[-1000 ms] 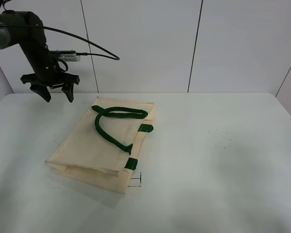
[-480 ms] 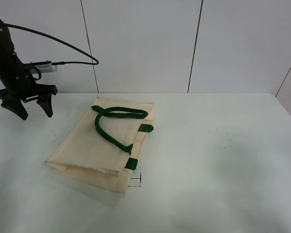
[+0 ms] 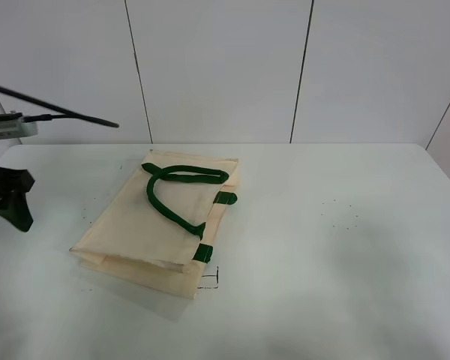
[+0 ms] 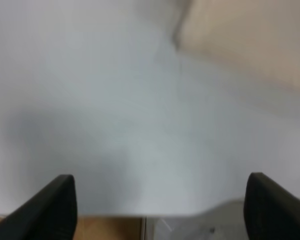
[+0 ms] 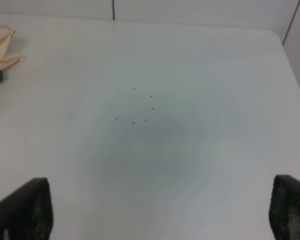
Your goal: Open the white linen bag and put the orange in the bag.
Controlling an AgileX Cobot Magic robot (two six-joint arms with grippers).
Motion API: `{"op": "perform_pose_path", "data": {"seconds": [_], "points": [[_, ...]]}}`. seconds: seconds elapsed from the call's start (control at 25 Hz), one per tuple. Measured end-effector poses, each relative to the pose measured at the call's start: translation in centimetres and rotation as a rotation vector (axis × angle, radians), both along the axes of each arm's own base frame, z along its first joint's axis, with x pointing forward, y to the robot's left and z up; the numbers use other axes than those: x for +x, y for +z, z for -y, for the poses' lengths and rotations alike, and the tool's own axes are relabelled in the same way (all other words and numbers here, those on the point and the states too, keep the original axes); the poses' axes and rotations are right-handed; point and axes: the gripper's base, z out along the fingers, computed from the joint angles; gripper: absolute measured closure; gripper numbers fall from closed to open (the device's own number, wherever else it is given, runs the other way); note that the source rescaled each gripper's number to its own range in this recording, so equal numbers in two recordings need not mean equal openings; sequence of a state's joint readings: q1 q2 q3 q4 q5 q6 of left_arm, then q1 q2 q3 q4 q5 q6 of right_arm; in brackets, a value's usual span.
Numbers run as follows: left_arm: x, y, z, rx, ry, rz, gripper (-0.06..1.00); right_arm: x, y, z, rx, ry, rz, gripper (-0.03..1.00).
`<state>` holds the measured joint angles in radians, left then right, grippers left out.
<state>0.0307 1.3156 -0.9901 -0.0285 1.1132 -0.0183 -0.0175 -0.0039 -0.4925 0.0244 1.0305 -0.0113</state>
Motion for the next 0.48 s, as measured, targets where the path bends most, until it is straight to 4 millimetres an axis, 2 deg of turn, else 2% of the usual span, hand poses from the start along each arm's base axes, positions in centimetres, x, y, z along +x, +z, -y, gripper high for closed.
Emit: {"op": "perform_pose_path", "data": {"seconds": [0.28, 0.48], "points": [[-10.2, 0.9, 0.3, 0.017, -0.034, 0.202, 0.03, 0.0, 0.0, 0.0, 0.000, 0.000, 0.000, -0.02], [-15.6, 0.1, 0.5, 0.029, -0.044, 0.414, 0.03, 0.0, 0.0, 0.0, 0.000, 0.000, 0.000, -0.02]]}}
